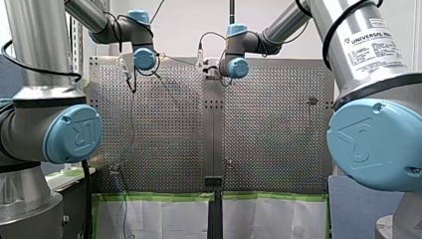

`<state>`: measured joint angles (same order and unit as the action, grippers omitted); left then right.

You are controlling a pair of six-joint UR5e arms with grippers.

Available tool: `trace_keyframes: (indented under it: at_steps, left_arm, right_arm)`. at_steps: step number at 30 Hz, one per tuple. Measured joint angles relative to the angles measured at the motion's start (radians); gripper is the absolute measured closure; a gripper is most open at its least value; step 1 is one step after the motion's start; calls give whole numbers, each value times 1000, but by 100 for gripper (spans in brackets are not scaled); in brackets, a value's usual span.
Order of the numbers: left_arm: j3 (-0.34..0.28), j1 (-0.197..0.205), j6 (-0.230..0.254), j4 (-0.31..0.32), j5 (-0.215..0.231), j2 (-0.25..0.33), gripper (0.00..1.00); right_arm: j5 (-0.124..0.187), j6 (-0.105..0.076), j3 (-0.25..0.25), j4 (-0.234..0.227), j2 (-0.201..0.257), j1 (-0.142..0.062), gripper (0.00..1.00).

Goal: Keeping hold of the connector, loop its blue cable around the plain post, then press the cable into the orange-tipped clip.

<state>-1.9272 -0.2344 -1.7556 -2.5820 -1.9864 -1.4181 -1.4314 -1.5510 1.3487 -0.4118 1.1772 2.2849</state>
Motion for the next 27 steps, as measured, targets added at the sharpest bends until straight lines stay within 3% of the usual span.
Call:
trace_keyframes:
  at_steps: [11, 18, 27]
  left_arm:
    - [76, 50, -36, 3, 25, -40, 100]
    - [78, 112, -81, 4, 83, -41, 100]
    - [98, 187, -90, 14, 158, -63, 100]
  right_arm:
    - [4, -4, -25, -5, -8, -7, 100]
    - [13, -6, -56, 5, -43, -1, 100]
    - [14, -6, -86, 6, -87, 10, 100]
